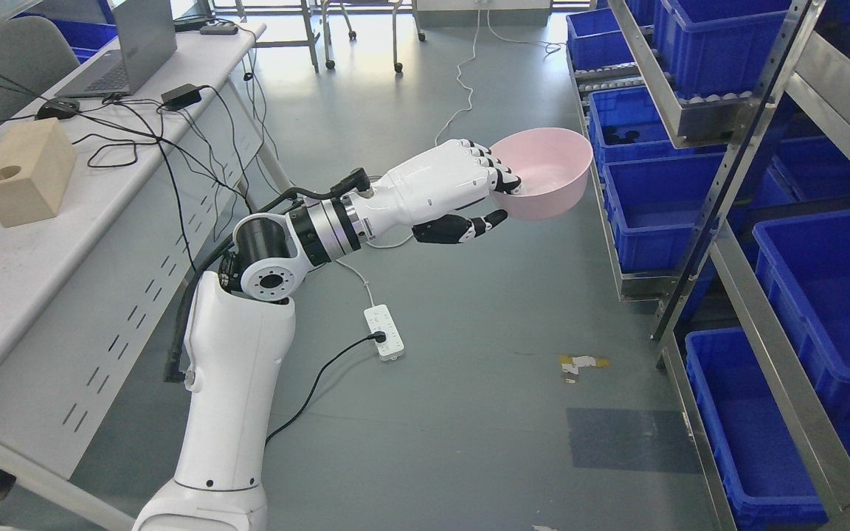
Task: Stack pink IKEA bowl on shelf middle layer
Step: 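Hold the pink bowl raised in the left hand while turning away, then carry the pink bowl over the pink bowl on the frog tray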
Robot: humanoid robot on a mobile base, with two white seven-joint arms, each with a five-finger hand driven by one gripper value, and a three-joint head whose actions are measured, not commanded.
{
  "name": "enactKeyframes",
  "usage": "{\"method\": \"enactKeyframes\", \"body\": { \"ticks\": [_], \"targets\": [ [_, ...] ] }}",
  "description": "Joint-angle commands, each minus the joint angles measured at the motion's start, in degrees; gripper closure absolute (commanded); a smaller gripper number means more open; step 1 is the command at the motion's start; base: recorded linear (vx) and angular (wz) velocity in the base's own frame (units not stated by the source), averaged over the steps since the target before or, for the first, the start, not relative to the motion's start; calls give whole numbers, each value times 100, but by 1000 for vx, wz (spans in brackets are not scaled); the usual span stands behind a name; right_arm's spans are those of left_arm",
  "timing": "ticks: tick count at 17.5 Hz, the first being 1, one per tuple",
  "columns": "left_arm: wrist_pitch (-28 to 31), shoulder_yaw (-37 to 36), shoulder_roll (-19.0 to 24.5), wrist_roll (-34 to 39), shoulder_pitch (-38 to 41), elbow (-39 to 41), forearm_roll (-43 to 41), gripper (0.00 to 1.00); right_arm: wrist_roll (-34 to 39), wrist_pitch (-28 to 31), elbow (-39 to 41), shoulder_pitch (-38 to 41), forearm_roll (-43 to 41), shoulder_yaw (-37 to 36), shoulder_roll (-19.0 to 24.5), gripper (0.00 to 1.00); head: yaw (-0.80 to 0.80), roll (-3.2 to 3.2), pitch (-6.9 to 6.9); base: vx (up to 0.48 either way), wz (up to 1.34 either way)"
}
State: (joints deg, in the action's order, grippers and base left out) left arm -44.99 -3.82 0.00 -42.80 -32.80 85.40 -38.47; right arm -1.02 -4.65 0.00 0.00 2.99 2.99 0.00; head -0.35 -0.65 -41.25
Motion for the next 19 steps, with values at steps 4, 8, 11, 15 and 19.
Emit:
{"method": "enactKeyframes", "body": {
  "ticks": [4, 8, 11, 15, 19],
  "targets": [
    [-1, -75, 100, 26, -8, 3, 33, 97, -3, 0, 100, 18, 0, 0, -100, 0, 0, 0, 0, 79, -470],
    [-1, -163, 100, 26, -51, 3, 147, 97, -3, 0, 100, 26, 0, 0, -100, 0, 0, 0, 0, 50, -707],
    [-1, -163, 100, 26, -349, 3, 296, 97, -3, 0, 100, 26, 0, 0, -100, 0, 0, 0, 0, 10, -815],
    [-1, -427, 100, 26, -605, -6, 718, 97, -3, 0, 100, 26, 0, 0, -100, 0, 0, 0, 0, -3, -1030],
    [-1, -279, 100, 0, -1007, -41, 727, 97, -3, 0, 100, 26, 0, 0, -100, 0, 0, 0, 0, 14, -1206]
  ]
}}
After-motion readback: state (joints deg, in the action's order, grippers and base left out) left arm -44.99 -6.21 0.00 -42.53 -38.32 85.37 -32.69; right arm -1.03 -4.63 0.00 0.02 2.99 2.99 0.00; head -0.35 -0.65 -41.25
